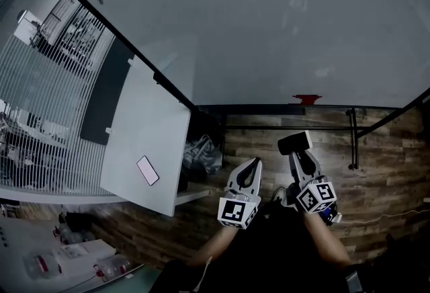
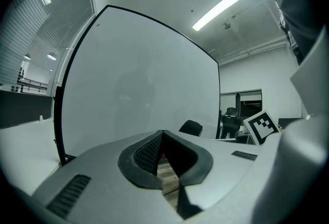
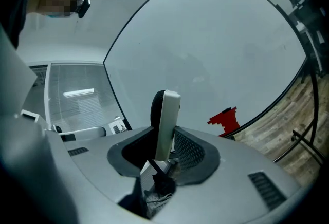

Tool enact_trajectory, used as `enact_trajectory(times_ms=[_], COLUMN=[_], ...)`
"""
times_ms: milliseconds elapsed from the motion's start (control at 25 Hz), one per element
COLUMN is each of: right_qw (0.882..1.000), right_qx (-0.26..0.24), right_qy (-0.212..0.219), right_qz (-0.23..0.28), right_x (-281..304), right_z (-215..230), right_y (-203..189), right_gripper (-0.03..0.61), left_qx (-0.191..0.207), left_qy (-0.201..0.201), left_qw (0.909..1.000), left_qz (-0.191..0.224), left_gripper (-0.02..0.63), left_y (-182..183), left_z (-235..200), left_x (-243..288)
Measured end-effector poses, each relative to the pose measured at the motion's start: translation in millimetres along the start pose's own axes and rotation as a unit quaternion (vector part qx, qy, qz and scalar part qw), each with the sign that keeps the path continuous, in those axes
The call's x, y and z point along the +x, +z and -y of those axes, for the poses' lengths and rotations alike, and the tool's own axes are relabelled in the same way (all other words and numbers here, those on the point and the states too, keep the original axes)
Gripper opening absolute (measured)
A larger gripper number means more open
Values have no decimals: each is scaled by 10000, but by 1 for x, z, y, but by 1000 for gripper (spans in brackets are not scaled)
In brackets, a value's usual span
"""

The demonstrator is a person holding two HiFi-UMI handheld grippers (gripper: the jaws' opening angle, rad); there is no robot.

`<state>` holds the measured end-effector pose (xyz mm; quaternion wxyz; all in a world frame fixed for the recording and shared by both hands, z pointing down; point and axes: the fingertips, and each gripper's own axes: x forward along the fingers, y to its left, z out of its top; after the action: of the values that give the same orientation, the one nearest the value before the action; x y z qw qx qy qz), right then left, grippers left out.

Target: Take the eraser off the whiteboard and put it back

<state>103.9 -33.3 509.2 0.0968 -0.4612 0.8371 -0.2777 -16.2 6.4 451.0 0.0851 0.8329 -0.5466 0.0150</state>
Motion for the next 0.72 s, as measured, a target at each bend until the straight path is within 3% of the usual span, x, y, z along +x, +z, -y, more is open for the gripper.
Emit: enact_trajectory(times_ms=[320, 720], right_qw=[9972, 9920], right_qx=[-711, -1235], right_qy=[-233, -238], right_qz=[-28, -79], right_x=[-19, -45], right_z=[-41, -85], right_y=[-7, -26], right_gripper=[133, 133], left_qx=[-4, 19], left_qy=[-158, -212], left_qw=[9999, 9997], left_qz=[-8, 108], left_gripper=[6, 6], left_y=[1, 1], left_z=[-12, -22], left_x=[-37, -74])
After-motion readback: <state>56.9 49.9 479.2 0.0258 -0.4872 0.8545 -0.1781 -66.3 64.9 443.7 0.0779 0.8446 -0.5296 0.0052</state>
